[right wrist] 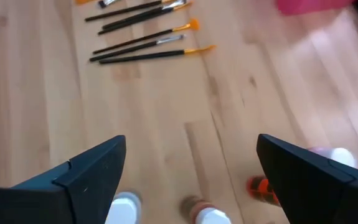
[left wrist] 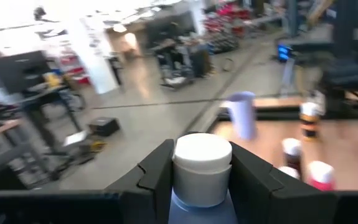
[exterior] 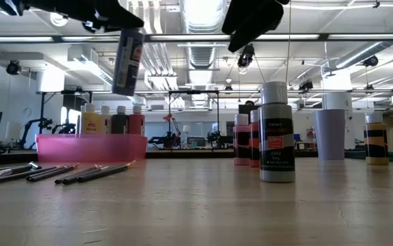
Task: Pick & Place Paint Supplies
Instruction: Put the purple paint bottle into the pink bin
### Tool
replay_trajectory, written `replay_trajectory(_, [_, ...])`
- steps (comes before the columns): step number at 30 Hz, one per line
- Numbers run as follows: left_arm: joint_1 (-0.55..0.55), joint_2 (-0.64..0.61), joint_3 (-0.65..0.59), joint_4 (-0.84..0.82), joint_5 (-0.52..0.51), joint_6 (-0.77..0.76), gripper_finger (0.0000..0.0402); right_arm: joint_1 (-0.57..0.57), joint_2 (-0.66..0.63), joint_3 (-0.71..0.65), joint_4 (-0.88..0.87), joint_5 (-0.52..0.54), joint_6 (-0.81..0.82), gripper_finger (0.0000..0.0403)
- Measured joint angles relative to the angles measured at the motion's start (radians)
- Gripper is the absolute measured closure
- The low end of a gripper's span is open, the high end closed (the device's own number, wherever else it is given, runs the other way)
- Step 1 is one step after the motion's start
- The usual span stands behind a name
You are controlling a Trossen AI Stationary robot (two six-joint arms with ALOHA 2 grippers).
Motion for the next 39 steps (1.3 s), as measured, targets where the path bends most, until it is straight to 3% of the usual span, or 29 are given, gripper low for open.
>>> replay_trajectory(8, [0.155, -0.119, -0.126, 0.139, -0.037, -0.019, 0.0275, 0.001, -0.007, -0.002, 0.001, 0.025, -0.015, 0.0057])
replay_trajectory(20, [0.423, -0.115, -0.273, 0.319, -0.065, -0.144, 0.0275, 0.002, -0.007, -0.004, 0.001, 0.057, -0.019, 0.0095])
replay_trajectory(27, [0.520, -0.032, -0.320, 0.425, -0.065, -0.202, 0.0275, 0.001, -0.007, -0.004, 0.000, 0.077, -0.023, 0.0116])
replay_trajectory(39, [0.552, 0.208, -0.448, 0.901, -0.064, -0.174, 0.0275, 0.001, -0.007, -0.006, 0.000, 0.084, -0.030, 0.0150])
